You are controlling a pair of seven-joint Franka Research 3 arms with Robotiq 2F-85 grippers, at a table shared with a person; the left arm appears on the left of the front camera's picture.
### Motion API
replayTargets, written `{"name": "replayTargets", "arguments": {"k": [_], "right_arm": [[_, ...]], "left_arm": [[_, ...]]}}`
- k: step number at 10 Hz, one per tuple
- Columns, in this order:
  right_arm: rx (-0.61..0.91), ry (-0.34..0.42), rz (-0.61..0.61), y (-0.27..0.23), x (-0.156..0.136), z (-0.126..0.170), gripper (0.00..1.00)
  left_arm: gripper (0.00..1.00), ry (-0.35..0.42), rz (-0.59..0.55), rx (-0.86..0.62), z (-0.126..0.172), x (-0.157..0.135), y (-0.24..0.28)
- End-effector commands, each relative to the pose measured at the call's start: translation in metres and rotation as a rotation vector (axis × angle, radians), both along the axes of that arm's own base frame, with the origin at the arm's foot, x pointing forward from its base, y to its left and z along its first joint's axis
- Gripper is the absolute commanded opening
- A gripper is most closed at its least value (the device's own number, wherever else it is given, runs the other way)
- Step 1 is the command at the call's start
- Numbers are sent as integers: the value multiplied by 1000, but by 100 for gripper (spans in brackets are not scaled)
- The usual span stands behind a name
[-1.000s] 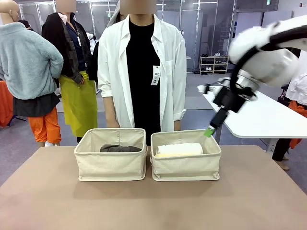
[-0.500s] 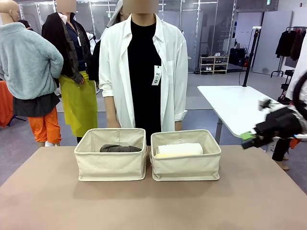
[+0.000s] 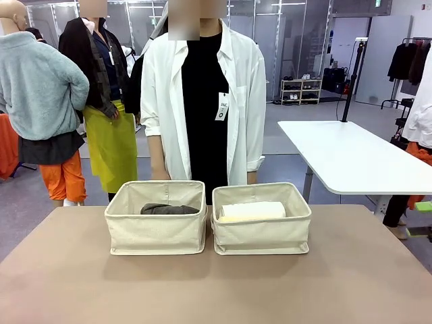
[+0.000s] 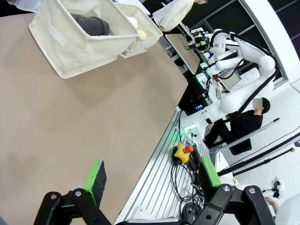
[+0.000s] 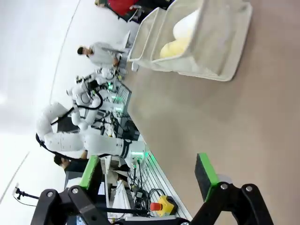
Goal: Divide the towels into two baskets.
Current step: Pick up one hotel-folded towel from the bottom of the table and place it in the Fabric basket indicated by the person.
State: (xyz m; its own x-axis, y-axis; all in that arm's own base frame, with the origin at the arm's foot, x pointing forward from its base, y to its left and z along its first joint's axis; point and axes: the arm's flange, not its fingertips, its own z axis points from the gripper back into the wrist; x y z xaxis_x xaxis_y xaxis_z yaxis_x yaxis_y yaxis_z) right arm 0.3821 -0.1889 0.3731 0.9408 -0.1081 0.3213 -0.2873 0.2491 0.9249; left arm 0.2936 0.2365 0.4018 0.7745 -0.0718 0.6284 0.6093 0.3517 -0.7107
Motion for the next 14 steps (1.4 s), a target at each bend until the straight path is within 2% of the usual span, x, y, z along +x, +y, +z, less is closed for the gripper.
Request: {"name": "replayTargets", "arguments": {"k": [1, 2, 3, 14], "right_arm": [[-22, 138, -36, 0, 6, 0, 100], [-76, 254, -60, 0, 11, -14, 100], [-1, 48, -23, -5, -1, -5, 100], [-1, 48, -23, -5, -1, -5, 100]], "left_arm": [[100, -19, 3, -12, 2, -5, -1], [100, -19, 3, -12, 2, -5, -1], [100, -19, 3, -12, 2, -5, -1], [100, -19, 3, -12, 2, -5, -1]]}}
